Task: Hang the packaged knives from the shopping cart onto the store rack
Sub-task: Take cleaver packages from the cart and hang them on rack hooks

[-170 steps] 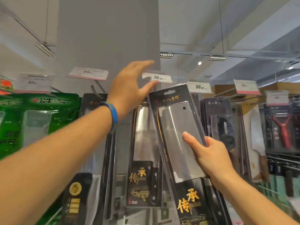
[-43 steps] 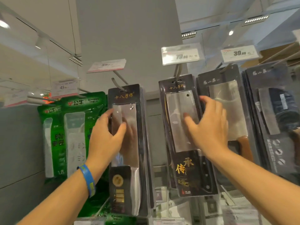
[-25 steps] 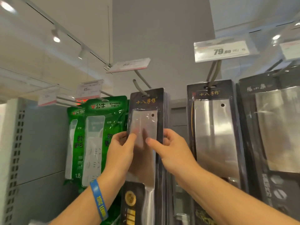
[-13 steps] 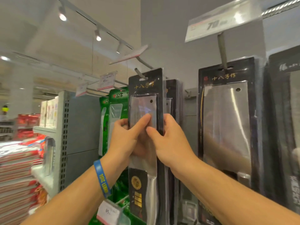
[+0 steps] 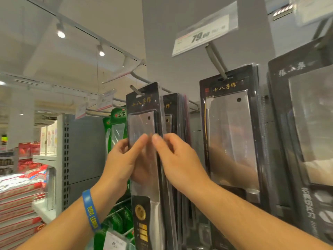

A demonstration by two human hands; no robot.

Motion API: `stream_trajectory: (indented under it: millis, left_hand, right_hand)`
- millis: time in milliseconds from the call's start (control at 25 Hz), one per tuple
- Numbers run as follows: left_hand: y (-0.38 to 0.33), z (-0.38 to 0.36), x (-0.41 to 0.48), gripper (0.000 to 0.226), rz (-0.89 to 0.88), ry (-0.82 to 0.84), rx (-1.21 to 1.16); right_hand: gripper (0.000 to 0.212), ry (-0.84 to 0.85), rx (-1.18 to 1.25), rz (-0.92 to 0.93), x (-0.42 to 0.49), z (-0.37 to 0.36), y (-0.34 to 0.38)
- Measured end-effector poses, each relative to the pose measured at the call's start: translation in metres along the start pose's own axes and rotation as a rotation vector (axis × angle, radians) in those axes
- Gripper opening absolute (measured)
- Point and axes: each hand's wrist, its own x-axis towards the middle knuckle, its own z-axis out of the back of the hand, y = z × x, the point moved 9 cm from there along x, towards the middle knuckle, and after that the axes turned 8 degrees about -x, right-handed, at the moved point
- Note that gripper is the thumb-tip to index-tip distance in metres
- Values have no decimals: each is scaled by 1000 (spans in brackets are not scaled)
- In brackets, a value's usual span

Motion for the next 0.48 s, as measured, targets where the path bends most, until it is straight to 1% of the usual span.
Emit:
stream_trajectory:
  millis: [80, 120, 160, 240, 320, 400, 480]
  left_hand:
    - [2, -3, 3, 88, 48, 51, -9]
    - [5, -5, 5, 91, 93, 81, -25]
    - [7, -6, 6, 91, 140, 107, -50]
    - [8, -7, 8, 86, 206, 138, -88]
    - [10, -7, 8, 90, 246, 155, -90]
    - [12, -8, 9, 91, 264, 173, -91]
    - [11, -9, 10, 89, 270, 196, -93]
  right_hand:
    - [34, -115, -49, 23, 0, 25, -3]
    - [37, -140, -71, 7, 1, 33, -7]
    - [40, -137, -81, -17, 3, 37, -13]
    - [43, -55, -105, -81, 9, 33, -23]
    - [42, 7, -154, -115, 12, 27, -28]
    - [37, -24, -172, -118, 15, 31, -28]
    - [38, -40, -171, -154, 19, 35, -31]
